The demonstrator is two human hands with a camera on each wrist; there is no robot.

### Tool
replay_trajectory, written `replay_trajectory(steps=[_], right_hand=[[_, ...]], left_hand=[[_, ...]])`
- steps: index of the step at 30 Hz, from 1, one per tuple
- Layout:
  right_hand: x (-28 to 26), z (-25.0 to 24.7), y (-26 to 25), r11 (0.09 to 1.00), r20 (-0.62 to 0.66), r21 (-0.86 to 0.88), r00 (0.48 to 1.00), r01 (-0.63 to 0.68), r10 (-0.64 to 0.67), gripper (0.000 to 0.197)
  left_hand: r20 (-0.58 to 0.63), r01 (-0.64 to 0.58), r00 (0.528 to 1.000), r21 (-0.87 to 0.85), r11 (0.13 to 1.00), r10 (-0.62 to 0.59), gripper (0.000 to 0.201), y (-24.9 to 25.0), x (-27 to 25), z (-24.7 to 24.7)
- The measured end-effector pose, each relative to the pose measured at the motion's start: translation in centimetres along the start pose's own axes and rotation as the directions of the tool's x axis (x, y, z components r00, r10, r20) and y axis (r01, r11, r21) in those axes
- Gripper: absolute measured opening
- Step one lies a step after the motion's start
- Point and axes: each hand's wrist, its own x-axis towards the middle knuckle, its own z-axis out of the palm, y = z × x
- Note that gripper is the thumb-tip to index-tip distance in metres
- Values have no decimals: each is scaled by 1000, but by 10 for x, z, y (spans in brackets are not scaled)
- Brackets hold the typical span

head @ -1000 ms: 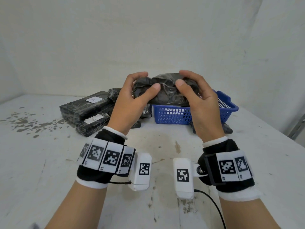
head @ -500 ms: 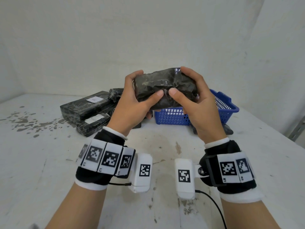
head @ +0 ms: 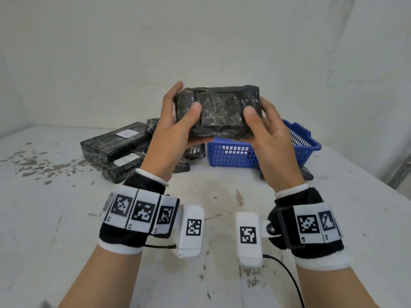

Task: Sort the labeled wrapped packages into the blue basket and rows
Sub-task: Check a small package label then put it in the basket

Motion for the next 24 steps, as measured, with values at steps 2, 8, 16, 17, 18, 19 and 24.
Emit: replay_trajectory(steps=[2, 8, 16, 17, 18, 19, 24], right_hand=[[0, -1, -1, 999, -7, -38, 1000, 4, -4, 37], [-1, -3, 0, 992, 23, -105, 997, 77, -75, 46], [-4, 0, -4, 995, 12, -80, 999, 52, -51, 14], [-4, 0, -4, 995, 5, -80, 999, 54, -53, 10], [-4, 0, -4, 996, 0, -80, 999, 51, -52, 7], [-4, 0, -5, 996, -3, -75, 999, 47, -47, 6], [-5, 2, -5, 998, -38, -54, 999, 33, -35, 11]], left_hand=[[-42, 26, 999, 12, 1000, -26, 42, -2, 1, 0], [-49, 5, 999, 69, 998, -2, 35, -3, 2, -1], [-93, 16, 996, 134, 991, -3, 25, -4, 4, -4], [-94, 21, 996, 137, 990, -8, 27, -4, 3, -4], [-91, 19, 996, 146, 989, -6, 31, -4, 3, -4], [-86, 13, 996, 164, 986, 1, 34, -4, 2, -3], [-54, 3, 998, 221, 975, 10, 42, -7, 1, 0]])
